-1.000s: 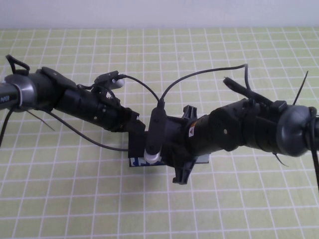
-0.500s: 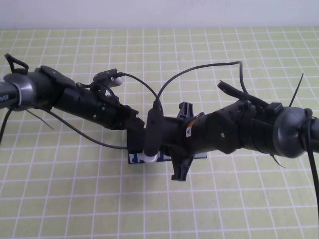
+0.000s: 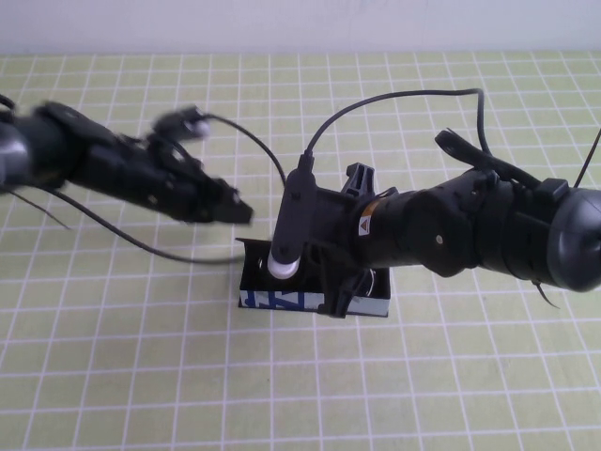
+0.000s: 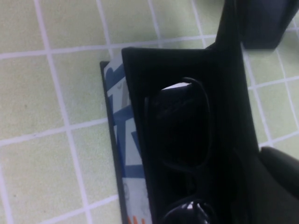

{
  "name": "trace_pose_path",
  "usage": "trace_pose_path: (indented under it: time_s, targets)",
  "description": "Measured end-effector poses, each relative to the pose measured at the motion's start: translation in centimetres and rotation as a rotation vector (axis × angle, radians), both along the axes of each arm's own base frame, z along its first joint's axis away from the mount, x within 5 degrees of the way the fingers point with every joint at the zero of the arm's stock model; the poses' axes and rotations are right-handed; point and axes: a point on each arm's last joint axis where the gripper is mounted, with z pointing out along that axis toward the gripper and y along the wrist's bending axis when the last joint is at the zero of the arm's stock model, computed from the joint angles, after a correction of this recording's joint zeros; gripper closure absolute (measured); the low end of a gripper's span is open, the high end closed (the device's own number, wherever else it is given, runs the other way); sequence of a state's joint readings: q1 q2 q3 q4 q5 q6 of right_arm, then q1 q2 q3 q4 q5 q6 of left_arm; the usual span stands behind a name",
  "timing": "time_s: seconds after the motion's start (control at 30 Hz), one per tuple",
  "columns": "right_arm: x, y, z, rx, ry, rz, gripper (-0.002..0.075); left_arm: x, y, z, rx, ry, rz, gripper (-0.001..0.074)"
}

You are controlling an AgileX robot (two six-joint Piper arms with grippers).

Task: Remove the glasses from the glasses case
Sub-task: Pick up the glasses from the glasses case

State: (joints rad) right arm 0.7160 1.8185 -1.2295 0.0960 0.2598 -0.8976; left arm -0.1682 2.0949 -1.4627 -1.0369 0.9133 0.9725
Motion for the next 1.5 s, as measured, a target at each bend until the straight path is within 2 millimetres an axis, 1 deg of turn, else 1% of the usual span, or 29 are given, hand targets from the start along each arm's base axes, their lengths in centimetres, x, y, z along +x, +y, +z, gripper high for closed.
trace_pose_path:
  time_s: [0.13,0.2,0.23,0.3,0.37,0.47,0.63,0.7,0.77,0.87,1.0,1.13,1.27,1.5]
  targets:
    - [0.1,0.0,0.0,0.009,0.001,-0.01,0.0727,-0.2,3.3,5.1,-0.016,-0.11,0.057,0.0739]
    - [0.1,0.0,0.1,0.011,-0.002,-0.01,0.0727,-1.0,4.6,7.3,-0.022,-0.171,0.018,0.0739]
    - [0.1,0.0,0.1,0.013,-0.002,-0.012,0.0727,-1.6,4.8,8.3,-0.026,-0.211,-0.044,0.0739]
    - [0.1,0.0,0.1,0.014,-0.001,-0.013,0.0727,-2.8,4.7,9.5,-0.056,-0.293,-0.175,0.0739]
    - [0.1,0.0,0.1,0.014,-0.001,-0.013,0.0729,-3.8,4.4,9.8,-0.096,-0.367,-0.26,0.0739]
    - [0.1,0.0,0.1,0.017,-0.003,-0.015,0.0729,-5.2,4.2,8.7,-0.123,-0.446,-0.352,0.0739]
    - [0.1,0.0,0.1,0.018,-0.004,-0.015,0.0729,-7.4,4.3,4.2,-0.105,-0.43,-0.462,0.0739]
    - [0.2,0.0,0.1,0.019,-0.006,-0.016,0.0729,-7.9,4.3,2.9,-0.11,-0.43,-0.491,0.0739]
    - [0.2,0.0,0.1,0.019,-0.006,-0.016,0.0729,-7.8,4.2,2.0,-0.128,-0.431,-0.488,0.0739]
    - [0.2,0.0,0.1,0.021,-0.006,-0.017,0.0729,-7.3,3.8,1.1,-0.162,-0.431,-0.453,0.0739]
    - [0.2,0.0,0.1,0.022,-0.005,-0.018,0.0729,-7.2,2.5,-0.2,-0.191,-0.406,-0.46,0.0739]
    - [0.2,0.0,0.1,0.025,-0.005,-0.019,0.0729,-6.9,1.1,-1.4,-0.159,-0.4,-0.443,0.0739]
    - [0.2,0.0,0.1,0.027,-0.003,-0.021,0.0729,-6.4,0.9,-2.0,-0.123,-0.409,-0.394,0.0739]
    - [0.1,0.0,0.2,0.036,0.004,-0.028,0.0729,-6.0,1.4,-1.7,-0.146,-0.442,-0.363,0.0739]
